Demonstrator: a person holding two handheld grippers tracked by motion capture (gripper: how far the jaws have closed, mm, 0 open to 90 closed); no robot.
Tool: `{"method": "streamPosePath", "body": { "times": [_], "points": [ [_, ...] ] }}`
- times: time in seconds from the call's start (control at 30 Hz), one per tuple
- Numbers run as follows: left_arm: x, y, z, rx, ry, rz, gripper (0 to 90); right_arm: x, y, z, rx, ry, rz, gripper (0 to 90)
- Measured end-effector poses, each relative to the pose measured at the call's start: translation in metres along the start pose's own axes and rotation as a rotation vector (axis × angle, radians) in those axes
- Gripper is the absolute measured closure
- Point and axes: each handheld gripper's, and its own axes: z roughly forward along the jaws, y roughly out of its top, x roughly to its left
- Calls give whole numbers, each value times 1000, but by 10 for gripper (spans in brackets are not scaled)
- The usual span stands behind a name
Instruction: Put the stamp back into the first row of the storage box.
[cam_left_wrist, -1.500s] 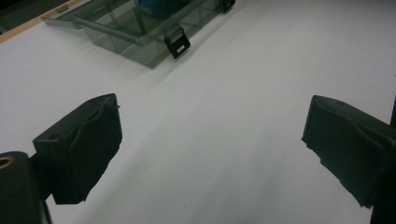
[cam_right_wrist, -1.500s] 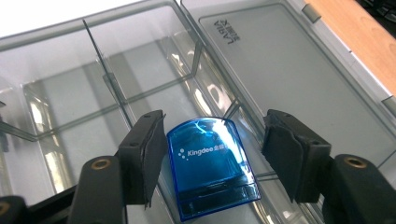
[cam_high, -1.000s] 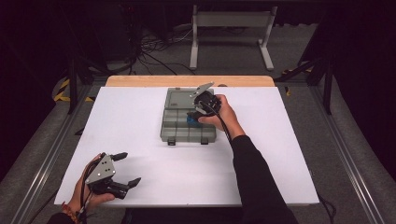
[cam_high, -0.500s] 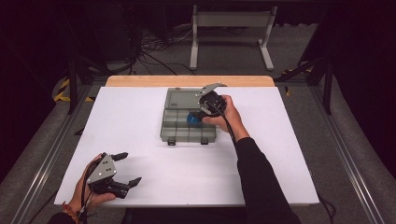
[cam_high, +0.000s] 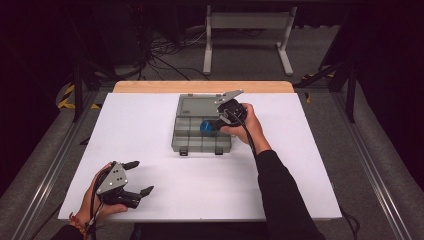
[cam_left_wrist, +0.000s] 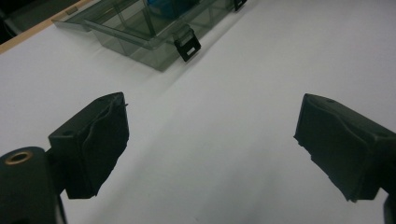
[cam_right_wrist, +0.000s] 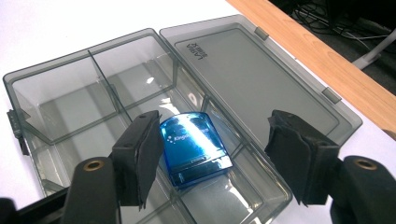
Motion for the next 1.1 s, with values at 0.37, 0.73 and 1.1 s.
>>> {"method": "streamPosePath", "body": {
  "times": [0.37, 0.73, 1.1],
  "points": [
    [28, 18, 17, 16, 47, 8, 253, -7, -16, -19, -46, -42, 54, 279],
    [67, 45, 43, 14, 73, -44, 435, -32, -38, -42, -83, -89, 144, 234],
    [103, 74, 74, 56, 80, -48, 797, -54, -47, -49, -65, -128, 160, 745]
  ]
}}
